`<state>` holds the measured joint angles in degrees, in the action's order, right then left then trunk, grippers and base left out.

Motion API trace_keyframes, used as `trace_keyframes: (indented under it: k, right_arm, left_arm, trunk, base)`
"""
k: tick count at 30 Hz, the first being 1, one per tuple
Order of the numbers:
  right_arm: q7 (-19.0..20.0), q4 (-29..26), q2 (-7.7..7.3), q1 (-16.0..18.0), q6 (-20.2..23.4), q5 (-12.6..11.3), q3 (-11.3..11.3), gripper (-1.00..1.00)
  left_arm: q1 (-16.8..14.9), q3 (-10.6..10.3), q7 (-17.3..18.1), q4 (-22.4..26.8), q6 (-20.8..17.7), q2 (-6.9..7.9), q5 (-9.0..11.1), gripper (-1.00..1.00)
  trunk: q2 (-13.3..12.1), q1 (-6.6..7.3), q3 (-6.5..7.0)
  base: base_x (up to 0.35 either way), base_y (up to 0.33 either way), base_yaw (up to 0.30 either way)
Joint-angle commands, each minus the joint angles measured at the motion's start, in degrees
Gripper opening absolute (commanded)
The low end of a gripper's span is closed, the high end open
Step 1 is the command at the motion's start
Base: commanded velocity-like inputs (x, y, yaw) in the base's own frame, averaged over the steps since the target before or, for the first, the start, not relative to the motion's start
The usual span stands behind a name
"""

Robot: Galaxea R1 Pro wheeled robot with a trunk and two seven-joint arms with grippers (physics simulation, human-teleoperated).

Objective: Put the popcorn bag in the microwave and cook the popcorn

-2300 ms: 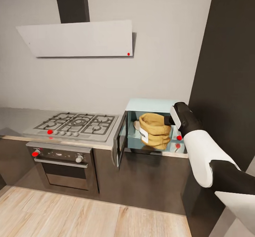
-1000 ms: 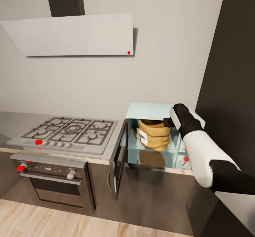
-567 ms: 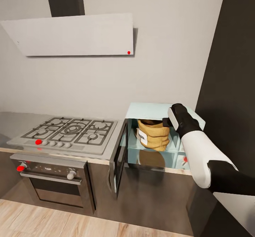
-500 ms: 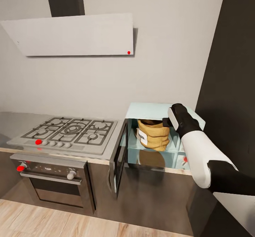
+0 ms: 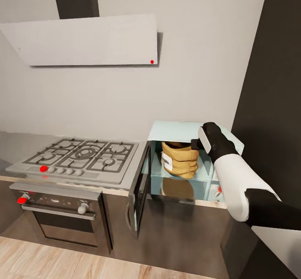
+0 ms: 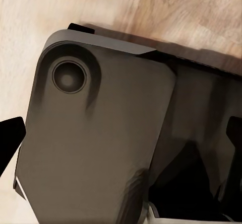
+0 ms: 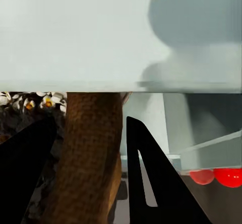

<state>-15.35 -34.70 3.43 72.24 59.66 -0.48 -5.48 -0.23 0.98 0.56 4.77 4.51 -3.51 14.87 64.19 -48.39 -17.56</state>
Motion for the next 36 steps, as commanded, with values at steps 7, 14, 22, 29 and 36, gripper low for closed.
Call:
trace_keyframes:
  k: [7, 14, 22, 29, 36]
  right_arm:
    - [-0.17, 3.32, 0.08, 0.01, -0.25, -0.93, -0.96, -1.0]
    - [-0.07, 3.65, 0.08, 0.01, -0.22, -0.93, -1.81, -1.0]
    - [-0.03, 4.17, 0.08, 0.01, -0.33, -0.93, -1.82, -1.0]
    - [0.03, 4.19, 0.08, 0.01, -0.18, -1.01, -1.82, 1.0]
    - [0.55, 4.19, 0.08, 0.01, 0.34, -1.08, -1.82, 1.0]
  left_arm:
    - [-0.03, 0.08, 0.06, -0.02, 0.17, -0.01, 0.25, 1.0]
    - [-0.03, 0.08, 0.06, -0.02, 0.16, -0.01, 0.25, 1.0]
    - [-0.03, 0.08, 0.05, -0.02, 0.17, -0.01, 0.26, 1.0]
    - [-0.03, 0.08, 0.06, -0.02, 0.2, -0.01, 0.27, 1.0]
    - [-0.03, 0.07, 0.06, -0.02, 0.15, -0.01, 0.25, 1.0]
  trunk:
    - [0.03, -0.01, -0.08]
    - [0.03, -0.01, -0.08]
    - [0.03, -0.01, -0.08]
    - [0.03, -0.01, -0.08]
    - [0.03, -0.01, -0.08]
  base:
    - [0.003, 0.0, 0.0]
    - [0.0, 0.0, 0.0]
    - [0.0, 0.0, 0.0]
    - [0.0, 0.0, 0.0]
    - [0.0, 0.0, 0.0]
